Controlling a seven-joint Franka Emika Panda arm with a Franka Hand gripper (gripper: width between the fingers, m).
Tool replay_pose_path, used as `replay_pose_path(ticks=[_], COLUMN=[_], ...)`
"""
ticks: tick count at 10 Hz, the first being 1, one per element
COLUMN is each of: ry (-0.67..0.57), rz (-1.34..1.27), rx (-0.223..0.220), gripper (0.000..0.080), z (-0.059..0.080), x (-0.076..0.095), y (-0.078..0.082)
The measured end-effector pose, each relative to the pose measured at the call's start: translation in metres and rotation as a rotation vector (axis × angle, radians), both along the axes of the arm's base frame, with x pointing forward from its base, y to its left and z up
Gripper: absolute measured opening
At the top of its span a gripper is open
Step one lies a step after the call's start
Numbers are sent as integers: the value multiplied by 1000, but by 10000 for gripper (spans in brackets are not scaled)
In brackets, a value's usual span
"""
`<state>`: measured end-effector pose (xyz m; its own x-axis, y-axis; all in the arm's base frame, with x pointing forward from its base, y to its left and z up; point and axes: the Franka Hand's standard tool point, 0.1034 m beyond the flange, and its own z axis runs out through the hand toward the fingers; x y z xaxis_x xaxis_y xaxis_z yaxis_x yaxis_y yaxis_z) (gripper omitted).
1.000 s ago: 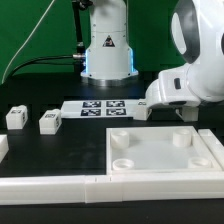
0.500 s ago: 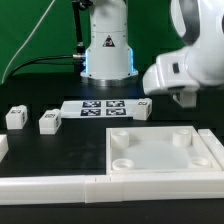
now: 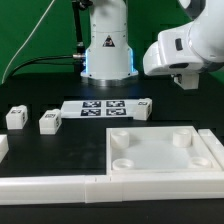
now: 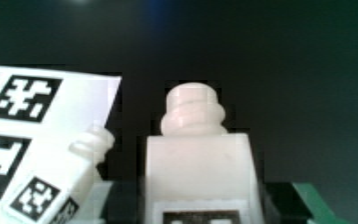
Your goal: Assemble one leg
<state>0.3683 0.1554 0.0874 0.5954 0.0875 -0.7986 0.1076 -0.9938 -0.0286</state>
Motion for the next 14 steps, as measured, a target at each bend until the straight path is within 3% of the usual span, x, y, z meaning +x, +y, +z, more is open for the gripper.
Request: replay_pose_path(ticks=[3,4,8,12,13,14], ry=[-333,-414,-803,-1204,-1172,-1183], rz=[-12,-19,-65,-71,-51,-50], rx=[48,66,112,172,170,171], gripper=[290,290,290,290,290,290], z=[-3,-10,-4,-2,-7,-4], x=[13,23,64,73,72,86], y=[-1,-9,-29,-31,-35,-38])
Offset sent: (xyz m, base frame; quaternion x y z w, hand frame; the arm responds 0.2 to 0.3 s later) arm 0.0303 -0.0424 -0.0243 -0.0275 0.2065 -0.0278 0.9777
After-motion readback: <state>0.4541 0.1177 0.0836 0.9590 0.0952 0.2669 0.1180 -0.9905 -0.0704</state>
